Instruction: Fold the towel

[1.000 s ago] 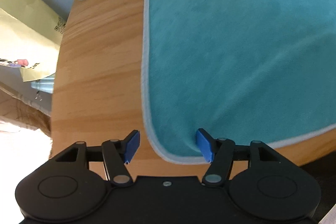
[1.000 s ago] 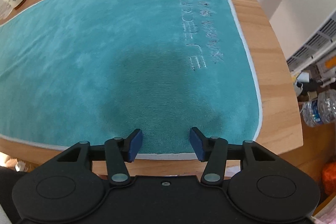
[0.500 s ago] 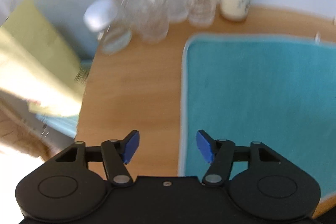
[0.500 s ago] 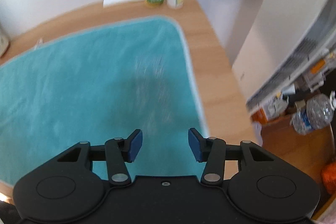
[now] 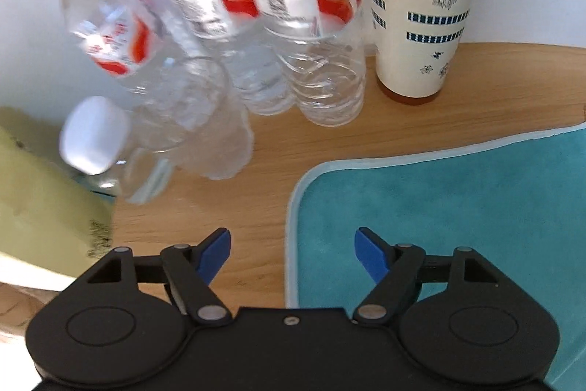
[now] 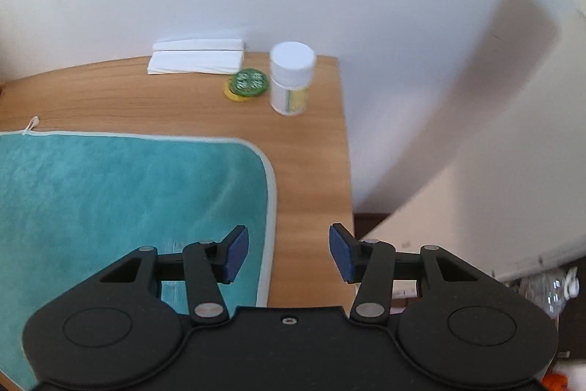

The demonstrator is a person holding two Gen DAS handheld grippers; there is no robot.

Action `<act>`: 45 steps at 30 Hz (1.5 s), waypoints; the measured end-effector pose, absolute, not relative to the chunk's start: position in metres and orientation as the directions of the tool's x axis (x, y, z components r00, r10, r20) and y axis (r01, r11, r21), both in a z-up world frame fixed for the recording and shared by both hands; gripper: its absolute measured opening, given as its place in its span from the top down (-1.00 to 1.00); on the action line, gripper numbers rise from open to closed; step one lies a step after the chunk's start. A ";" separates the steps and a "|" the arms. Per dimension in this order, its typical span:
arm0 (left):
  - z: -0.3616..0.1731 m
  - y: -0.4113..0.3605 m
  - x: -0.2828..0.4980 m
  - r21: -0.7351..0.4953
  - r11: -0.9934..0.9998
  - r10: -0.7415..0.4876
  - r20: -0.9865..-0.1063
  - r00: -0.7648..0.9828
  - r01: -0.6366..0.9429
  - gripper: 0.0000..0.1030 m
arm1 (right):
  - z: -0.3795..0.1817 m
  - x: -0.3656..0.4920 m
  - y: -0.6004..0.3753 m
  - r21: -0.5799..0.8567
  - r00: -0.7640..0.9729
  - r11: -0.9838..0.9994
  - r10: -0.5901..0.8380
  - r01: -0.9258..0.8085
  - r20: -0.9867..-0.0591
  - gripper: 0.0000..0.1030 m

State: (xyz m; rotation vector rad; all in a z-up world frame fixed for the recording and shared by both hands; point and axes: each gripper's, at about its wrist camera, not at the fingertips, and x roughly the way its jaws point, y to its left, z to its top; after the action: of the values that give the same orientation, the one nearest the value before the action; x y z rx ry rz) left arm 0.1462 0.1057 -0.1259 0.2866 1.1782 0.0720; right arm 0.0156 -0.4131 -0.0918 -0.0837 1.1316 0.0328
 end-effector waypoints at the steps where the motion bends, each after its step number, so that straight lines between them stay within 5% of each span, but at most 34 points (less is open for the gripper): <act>1: -0.128 0.105 0.148 0.271 0.957 0.213 -0.897 0.387 0.103 -0.49 | -0.095 0.023 -0.410 -0.044 0.420 0.995 -0.002 -0.089 -0.907 -0.05; 23: -0.150 0.106 0.181 0.269 0.952 0.198 -0.906 0.373 0.149 -0.45 | -0.143 0.110 -0.383 0.030 0.271 0.965 0.102 -0.259 -0.957 0.07; 29: -0.148 0.098 0.175 0.247 0.949 0.158 -0.909 0.385 0.193 0.15 | -0.134 0.105 -0.398 0.039 0.263 0.972 0.102 -0.233 -0.959 0.17; 32: -0.148 0.094 0.172 0.229 0.948 0.132 -0.915 0.381 0.223 0.51 | -0.124 0.103 -0.415 0.054 0.245 0.973 0.110 -0.224 -0.963 0.55; 34: -0.150 0.092 0.172 0.223 0.945 0.121 -0.917 0.379 0.239 0.58 | -0.121 0.107 -0.419 0.066 0.228 0.970 0.121 -0.235 -0.966 0.85; 39: -0.153 0.081 0.179 0.275 0.923 0.156 -0.908 0.389 0.270 0.87 | -0.115 0.113 -0.432 0.056 0.225 0.971 0.110 -0.233 -0.968 0.89; 45: -0.152 0.084 0.178 0.311 0.923 0.198 -0.889 0.413 0.227 0.91 | -0.095 0.116 -0.461 0.064 0.284 0.978 0.120 -0.198 -0.951 0.90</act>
State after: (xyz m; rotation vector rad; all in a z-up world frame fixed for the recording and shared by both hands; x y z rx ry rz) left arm 0.1783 0.0839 -0.1519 0.4181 1.1548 -0.0184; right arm 0.1158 -0.4611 -0.0949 -0.0706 1.2654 0.2126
